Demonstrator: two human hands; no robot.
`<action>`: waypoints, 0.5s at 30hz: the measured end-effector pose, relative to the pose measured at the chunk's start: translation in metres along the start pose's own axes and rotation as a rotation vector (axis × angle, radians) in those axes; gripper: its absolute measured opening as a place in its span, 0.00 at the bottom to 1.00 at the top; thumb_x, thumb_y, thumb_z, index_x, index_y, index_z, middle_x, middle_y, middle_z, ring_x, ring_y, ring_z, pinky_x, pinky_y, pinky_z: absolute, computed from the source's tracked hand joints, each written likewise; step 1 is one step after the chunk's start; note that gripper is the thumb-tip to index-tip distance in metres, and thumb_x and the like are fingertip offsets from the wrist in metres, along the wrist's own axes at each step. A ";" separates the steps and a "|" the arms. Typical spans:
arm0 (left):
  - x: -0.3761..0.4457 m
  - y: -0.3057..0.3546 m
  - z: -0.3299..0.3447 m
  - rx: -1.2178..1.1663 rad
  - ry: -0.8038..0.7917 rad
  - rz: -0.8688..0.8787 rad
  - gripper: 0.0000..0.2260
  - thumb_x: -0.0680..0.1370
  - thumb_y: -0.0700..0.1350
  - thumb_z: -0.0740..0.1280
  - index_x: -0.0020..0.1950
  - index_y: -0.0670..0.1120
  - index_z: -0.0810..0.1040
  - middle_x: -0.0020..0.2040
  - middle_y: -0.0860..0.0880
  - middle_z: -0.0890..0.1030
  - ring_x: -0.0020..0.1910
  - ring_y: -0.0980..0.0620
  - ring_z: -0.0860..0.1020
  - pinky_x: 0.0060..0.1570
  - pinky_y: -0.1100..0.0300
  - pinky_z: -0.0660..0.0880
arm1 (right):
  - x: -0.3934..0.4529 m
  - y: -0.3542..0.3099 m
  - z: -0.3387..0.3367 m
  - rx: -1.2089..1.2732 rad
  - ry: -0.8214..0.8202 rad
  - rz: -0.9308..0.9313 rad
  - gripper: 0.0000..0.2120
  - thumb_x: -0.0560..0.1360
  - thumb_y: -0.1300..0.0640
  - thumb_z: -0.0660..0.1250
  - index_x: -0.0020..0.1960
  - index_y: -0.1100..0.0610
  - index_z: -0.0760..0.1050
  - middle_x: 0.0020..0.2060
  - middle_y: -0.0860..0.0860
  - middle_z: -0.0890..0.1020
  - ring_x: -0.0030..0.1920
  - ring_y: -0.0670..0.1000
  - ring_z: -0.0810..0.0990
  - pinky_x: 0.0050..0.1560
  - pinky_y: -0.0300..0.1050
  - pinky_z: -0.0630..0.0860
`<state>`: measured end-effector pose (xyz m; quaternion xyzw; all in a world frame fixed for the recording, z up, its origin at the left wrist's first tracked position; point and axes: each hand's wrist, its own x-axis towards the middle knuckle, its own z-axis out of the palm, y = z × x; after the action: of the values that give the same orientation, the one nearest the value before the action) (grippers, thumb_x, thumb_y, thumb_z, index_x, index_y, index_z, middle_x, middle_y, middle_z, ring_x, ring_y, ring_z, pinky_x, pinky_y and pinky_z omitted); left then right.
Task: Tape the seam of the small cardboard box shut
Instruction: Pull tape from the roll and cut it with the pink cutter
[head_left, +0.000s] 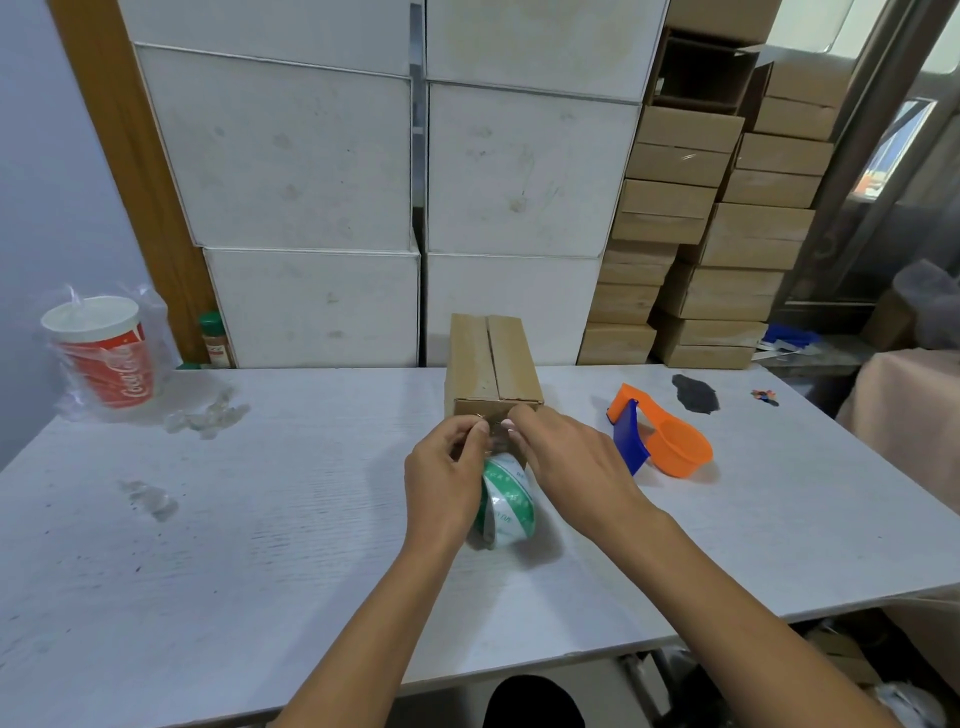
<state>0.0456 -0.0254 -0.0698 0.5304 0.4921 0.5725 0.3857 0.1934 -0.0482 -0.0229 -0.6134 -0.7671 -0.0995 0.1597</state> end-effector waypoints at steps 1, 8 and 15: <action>0.000 0.000 -0.001 0.005 0.004 -0.002 0.07 0.84 0.45 0.70 0.50 0.55 0.86 0.46 0.56 0.89 0.48 0.58 0.87 0.49 0.64 0.81 | 0.000 0.002 0.001 -0.001 0.001 0.015 0.09 0.84 0.57 0.65 0.63 0.50 0.71 0.54 0.51 0.82 0.49 0.53 0.82 0.39 0.45 0.75; -0.001 0.000 -0.001 -0.009 -0.009 0.003 0.06 0.83 0.46 0.71 0.50 0.53 0.87 0.46 0.56 0.89 0.47 0.60 0.86 0.47 0.70 0.79 | 0.000 0.005 0.007 -0.002 0.009 0.020 0.08 0.85 0.56 0.63 0.64 0.50 0.72 0.55 0.51 0.83 0.50 0.54 0.82 0.38 0.45 0.74; -0.002 0.001 -0.003 -0.007 -0.010 0.004 0.06 0.84 0.46 0.70 0.50 0.54 0.86 0.46 0.55 0.89 0.49 0.58 0.87 0.50 0.62 0.82 | -0.018 0.023 0.013 -0.004 -0.044 0.100 0.08 0.87 0.52 0.60 0.65 0.49 0.71 0.57 0.50 0.84 0.50 0.53 0.83 0.41 0.52 0.84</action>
<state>0.0427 -0.0276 -0.0691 0.5328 0.4870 0.5725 0.3888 0.2180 -0.0546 -0.0421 -0.6533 -0.7386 -0.0794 0.1461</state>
